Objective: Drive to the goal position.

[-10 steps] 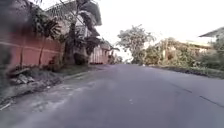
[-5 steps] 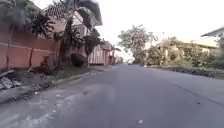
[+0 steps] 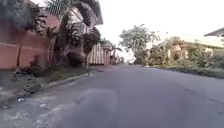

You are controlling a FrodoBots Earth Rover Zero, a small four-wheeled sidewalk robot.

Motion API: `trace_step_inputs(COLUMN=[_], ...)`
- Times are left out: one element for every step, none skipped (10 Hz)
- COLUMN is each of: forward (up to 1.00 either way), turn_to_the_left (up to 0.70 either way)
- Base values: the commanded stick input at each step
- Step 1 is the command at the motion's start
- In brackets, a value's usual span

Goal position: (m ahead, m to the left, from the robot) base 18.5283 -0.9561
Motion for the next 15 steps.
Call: trace_step_inputs(forward=[1.0, 1.0, 1.0, 1.0, 1.0, 1.0, 1.0, 1.0, 1.0, 1.0, 1.0, 1.0, 1.0, 1.0, 1.0], turn_to_the_left=[0.0, 0.0, 0.0, 0.0, 0.0, 0.0, 0.0, 0.0, 0.0, 0.0, 0.0, 0.0, 0.0, 0.0, 0.0])
